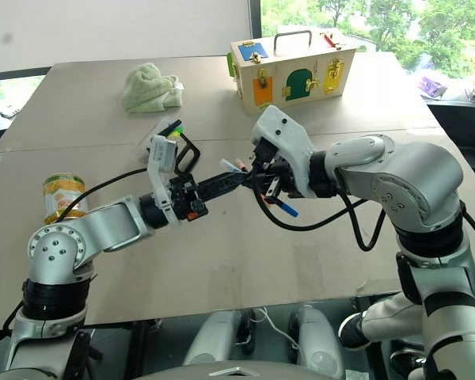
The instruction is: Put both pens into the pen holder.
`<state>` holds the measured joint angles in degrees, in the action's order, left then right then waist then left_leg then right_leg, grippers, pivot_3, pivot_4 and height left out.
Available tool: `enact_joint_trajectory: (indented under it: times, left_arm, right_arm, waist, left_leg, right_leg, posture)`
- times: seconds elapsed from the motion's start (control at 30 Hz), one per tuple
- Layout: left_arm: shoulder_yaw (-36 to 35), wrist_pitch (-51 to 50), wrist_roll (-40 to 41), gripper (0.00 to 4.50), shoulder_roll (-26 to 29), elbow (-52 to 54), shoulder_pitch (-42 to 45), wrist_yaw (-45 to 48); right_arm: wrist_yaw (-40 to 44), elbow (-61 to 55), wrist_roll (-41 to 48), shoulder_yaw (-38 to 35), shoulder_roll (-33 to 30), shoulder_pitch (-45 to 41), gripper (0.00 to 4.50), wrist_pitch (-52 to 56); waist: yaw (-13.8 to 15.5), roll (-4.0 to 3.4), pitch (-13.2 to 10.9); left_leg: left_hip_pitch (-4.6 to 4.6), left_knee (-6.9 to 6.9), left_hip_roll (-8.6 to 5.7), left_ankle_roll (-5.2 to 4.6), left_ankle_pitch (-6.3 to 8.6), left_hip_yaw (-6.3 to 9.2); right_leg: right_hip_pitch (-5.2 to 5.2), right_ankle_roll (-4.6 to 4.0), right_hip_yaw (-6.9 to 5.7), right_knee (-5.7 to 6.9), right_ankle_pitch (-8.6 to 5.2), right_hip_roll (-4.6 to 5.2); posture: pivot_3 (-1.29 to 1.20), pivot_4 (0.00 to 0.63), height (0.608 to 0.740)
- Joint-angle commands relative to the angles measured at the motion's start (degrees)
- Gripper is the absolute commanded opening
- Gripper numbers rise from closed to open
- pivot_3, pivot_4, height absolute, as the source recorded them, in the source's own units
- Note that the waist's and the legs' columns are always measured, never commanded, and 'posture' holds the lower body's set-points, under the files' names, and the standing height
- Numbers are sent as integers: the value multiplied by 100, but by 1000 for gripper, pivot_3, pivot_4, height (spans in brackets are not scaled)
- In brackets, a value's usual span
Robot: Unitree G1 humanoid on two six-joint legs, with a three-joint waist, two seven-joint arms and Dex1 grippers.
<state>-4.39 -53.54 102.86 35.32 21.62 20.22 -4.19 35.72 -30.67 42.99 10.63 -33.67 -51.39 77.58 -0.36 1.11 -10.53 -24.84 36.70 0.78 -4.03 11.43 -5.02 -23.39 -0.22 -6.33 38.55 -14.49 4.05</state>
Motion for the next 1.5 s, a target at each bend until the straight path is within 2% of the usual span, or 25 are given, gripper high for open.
enact_joint_trajectory:
  times: [0.03,0.2,0.23,0.3,0.37,0.43,0.5,0.63,0.7,0.97,1.5]
  left_arm:
    - [-538,311,-390,0,246,245,136,238]
    - [-472,460,-1967,0,780,522,997,198]
    - [-436,445,-2158,0,885,639,1215,236]
    - [-231,500,-3062,0,1227,970,1670,361]
    - [58,606,-3991,0,1544,1256,1883,620]
    - [769,949,-5504,0,2127,1607,2135,1006]
    - [1363,1263,-6674,0,2511,1828,2336,1351]
    - [1829,1106,-7769,0,2804,1910,2324,1759]
    - [1782,621,-7897,0,2768,1999,2224,1695]
    - [1777,-59,-8657,0,2629,1978,2073,1979]
    - [1657,277,-9917,0,2527,1572,1547,2571]
  right_arm:
    - [511,-554,-168,-246,-674,492,1749,-840]
    - [814,-853,-558,-1074,-1403,1663,4013,-2161]
    - [919,-897,-509,-1275,-1452,1881,4013,-2348]
    - [1019,-957,-264,-1730,-1361,2248,4013,-2628]
    - [962,-984,-205,-1876,-1363,2408,4013,-2701]
    - [833,-987,-196,-1944,-1321,2499,4013,-2743]
    - [727,-964,-210,-1935,-1288,2541,4013,-2778]
    - [745,-949,-207,-1916,-1264,2569,4013,-2984]
    - [922,-936,-123,-2021,-1275,2579,4013,-3186]
    - [1261,-867,104,-2184,-1209,2642,4013,-3833]
    - [1181,-869,216,-2124,-1229,2777,4013,-4048]
  waist:
    - [20,1,-1]
    - [142,10,-6]
    - [147,18,-11]
    - [151,32,-19]
    - [126,29,-17]
    - [112,30,-18]
    - [119,25,-19]
    - [129,26,-20]
    - [128,26,-20]
    - [138,31,-23]
    - [138,31,-23]
  left_leg:
    - [0,-1,0,0,0,1]
    - [-2,-1,0,0,0,0]
    - [-1,-2,0,0,0,-2]
    - [-6,-3,0,1,1,2]
    - [-6,-7,0,1,1,-2]
    - [9,-21,0,1,0,-17]
    - [8,-28,2,3,0,-18]
    - [3,-35,3,5,0,-17]
    - [0,-35,3,4,0,-17]
    - [-6,-35,3,3,-1,-8]
    - [-3,-29,3,2,-1,-5]
  right_leg:
    - [1,1,-1,-2,-1,0]
    - [1,16,-4,-9,-10,0]
    - [1,18,-1,-10,-10,0]
    - [1,18,-4,-15,-10,-1]
    - [1,17,-2,-21,-9,-1]
    - [1,17,14,-24,-9,-1]
    - [-3,16,12,-26,-9,-7]
    - [-5,16,12,-36,-10,-7]
    - [-5,18,12,-43,-10,-7]
    - [-3,21,3,-49,-11,-7]
    - [2,20,0,-47,-10,-6]
  posture:
    - [0,150,740]
    - [0,150,740]
    - [0,150,740]
    - [0,150,740]
    - [0,150,740]
    - [0,150,740]
    - [0,150,740]
    - [0,150,740]
    - [0,150,740]
    - [0,150,740]
    - [0,150,740]
